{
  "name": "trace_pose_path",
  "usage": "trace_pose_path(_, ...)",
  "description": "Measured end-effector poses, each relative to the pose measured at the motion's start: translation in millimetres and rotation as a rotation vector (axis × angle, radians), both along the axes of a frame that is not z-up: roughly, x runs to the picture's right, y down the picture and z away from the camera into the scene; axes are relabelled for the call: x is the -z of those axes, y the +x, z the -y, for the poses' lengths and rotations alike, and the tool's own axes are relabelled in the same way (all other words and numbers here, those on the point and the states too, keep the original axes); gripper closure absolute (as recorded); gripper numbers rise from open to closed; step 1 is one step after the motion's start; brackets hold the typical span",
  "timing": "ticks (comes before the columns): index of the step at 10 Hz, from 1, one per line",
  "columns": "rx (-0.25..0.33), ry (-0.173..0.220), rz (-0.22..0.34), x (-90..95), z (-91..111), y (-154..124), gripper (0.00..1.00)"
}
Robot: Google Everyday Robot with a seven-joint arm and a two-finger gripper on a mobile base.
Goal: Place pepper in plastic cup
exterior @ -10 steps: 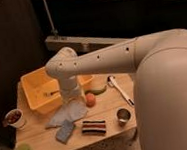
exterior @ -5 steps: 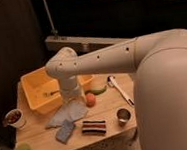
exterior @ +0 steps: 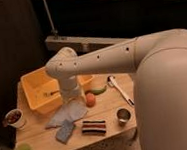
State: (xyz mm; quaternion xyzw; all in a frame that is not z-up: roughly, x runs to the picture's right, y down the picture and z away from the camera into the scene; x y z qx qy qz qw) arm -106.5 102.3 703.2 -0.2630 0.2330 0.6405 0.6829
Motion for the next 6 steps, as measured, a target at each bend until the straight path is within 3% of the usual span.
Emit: trace_pose_path(6,0.019,0.014,-0.01,3.3,7.0,2.7,0.35)
